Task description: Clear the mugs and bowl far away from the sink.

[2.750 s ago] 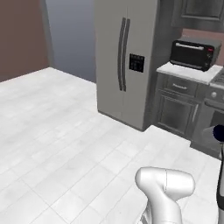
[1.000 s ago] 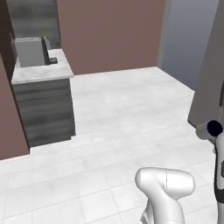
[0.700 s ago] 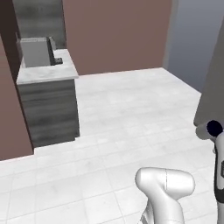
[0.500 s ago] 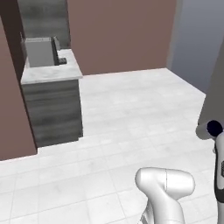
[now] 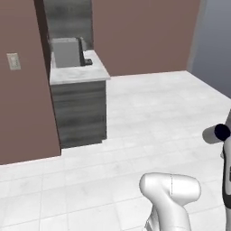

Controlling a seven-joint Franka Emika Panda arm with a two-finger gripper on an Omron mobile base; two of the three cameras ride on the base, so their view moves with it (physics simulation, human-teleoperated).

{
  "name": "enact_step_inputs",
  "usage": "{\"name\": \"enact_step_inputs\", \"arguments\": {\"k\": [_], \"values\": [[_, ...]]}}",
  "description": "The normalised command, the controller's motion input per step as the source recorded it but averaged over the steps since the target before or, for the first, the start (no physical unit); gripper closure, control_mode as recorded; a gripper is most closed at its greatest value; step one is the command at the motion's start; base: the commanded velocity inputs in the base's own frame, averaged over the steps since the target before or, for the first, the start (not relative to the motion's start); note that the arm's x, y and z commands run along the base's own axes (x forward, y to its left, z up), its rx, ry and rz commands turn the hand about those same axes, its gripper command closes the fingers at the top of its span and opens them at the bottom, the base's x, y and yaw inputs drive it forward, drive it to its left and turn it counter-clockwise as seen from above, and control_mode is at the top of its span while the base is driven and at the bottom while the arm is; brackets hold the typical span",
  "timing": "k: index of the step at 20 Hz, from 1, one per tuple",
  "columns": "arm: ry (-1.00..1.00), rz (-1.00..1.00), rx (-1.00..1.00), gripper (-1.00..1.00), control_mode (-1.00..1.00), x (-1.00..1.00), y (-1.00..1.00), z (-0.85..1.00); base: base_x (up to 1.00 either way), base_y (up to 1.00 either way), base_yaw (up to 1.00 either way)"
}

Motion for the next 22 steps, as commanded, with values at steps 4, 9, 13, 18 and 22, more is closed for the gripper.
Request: {"name": "enact_step_inputs", "arguments": {"k": [4, 9, 13, 18, 22], "values": [[0.00, 0.00, 0.00, 1.00, 1.00, 0.00, 0.00, 0.00, 0.22, 0.88, 0.12], [0.00, 0.00, 0.00, 1.00, 1.00, 0.00, 0.00, 0.00, 0.24, 0.87, 0.11], [0.00, 0.00, 0.00, 1.00, 1.00, 0.00, 0.00, 0.00, 0.18, 0.79, 0.09], [0.00, 0.00, 0.00, 1.00, 1.00, 0.00, 0.00, 0.00, 0.26, 0.45, 0.07], [0.00, 0.00, 0.00, 1.00, 1.00, 0.00, 0.00, 0.00, 0.33, 0.01, 0.00]]}}
